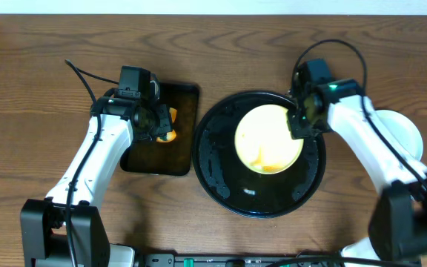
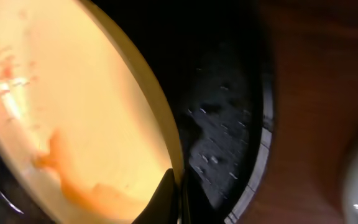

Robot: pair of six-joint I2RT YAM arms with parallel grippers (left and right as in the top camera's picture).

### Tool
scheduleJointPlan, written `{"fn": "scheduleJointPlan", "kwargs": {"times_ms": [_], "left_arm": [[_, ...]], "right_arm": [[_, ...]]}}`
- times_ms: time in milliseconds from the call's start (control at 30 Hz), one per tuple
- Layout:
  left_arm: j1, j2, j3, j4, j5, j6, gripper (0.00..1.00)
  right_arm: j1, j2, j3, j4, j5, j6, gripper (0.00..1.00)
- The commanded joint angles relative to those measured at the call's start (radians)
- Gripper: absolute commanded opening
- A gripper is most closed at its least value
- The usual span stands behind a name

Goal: Clean dirty plates on tray and stack at the side

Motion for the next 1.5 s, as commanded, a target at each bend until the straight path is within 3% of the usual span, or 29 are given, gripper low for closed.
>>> {"fn": "scheduleJointPlan", "kwargs": {"times_ms": [0, 467, 667, 933, 1167, 1467], "left_arm": [[0.002, -0.009, -0.002, -0.002, -0.014, -0.008, 0.08], [0.002, -0.009, -0.002, -0.003, -0.014, -0.009, 0.08], [0.002, -0.009, -0.002, -0.003, -0.014, -0.009, 0.08], [0.002, -0.009, -0.003, -0.003, -0.014, -0.008, 0.08], [0.002, -0.009, -0.003, -0.003, -0.014, -0.009, 0.08], [0.002, -0.009, -0.004, -0.002, -0.014, -0.008, 0.08]], "right_arm": [[-0.003, -0.037, 0.011, -0.042, 0.048, -0.052, 0.01], [0.003, -0.065, 0.011, -0.103, 0.066, -0.103, 0.01], [0.003, -0.068, 0.014, -0.037, 0.162, -0.02, 0.01], [0.025, -0.092, 0.03, -0.033, 0.121, -0.069, 0.01], [0.09, -0.138, 0.03, -0.031, 0.337, -0.039, 0.01], [0.292, -0.235, 0.03, 0.082, 0.673, -0.095, 0.01]]}}
